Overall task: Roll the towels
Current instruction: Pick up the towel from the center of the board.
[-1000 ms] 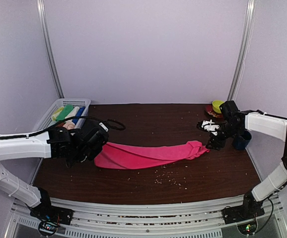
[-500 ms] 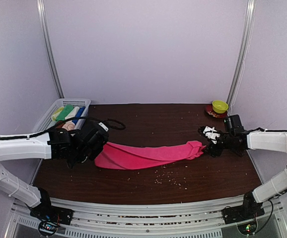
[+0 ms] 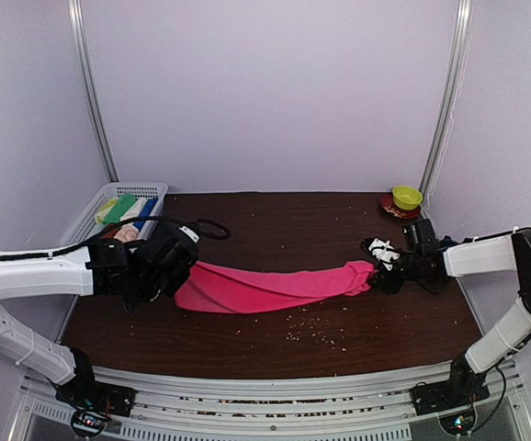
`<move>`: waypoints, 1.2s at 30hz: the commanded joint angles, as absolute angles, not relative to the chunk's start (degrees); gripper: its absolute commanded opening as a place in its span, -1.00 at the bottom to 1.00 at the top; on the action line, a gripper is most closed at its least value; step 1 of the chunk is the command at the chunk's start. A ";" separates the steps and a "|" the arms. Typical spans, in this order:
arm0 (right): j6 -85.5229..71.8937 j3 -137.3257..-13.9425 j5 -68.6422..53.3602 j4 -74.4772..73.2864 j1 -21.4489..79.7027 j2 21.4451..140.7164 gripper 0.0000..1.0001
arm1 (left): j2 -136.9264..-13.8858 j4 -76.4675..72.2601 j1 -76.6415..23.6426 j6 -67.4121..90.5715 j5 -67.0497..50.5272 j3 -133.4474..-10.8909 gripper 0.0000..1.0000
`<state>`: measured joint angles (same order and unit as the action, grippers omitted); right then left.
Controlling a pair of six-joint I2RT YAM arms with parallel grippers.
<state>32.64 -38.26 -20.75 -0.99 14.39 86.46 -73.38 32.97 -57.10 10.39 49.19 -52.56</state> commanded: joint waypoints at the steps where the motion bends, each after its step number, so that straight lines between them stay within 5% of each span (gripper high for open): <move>1: 29.73 -39.70 -17.67 1.53 14.83 87.44 0.02 | -72.15 30.59 -56.73 9.99 50.72 -51.93 -1.00; 8: 28.93 -40.52 -20.26 0.98 15.38 87.73 -0.31 | -73.10 30.59 -56.73 9.77 50.87 -52.01 -1.00; 24: 22.89 -43.46 -15.63 -0.05 15.22 91.63 -0.49 | -74.34 30.60 -56.65 9.58 51.04 -52.29 -1.00; 36: 24.14 -46.43 -22.01 -5.81 13.76 93.39 -1.00 | -74.62 30.59 -56.61 9.67 51.47 -52.36 -1.00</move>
<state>23.77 -44.29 -19.14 -2.70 14.37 92.16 -74.61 32.60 -57.04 9.98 49.52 -52.23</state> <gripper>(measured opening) 0.027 0.003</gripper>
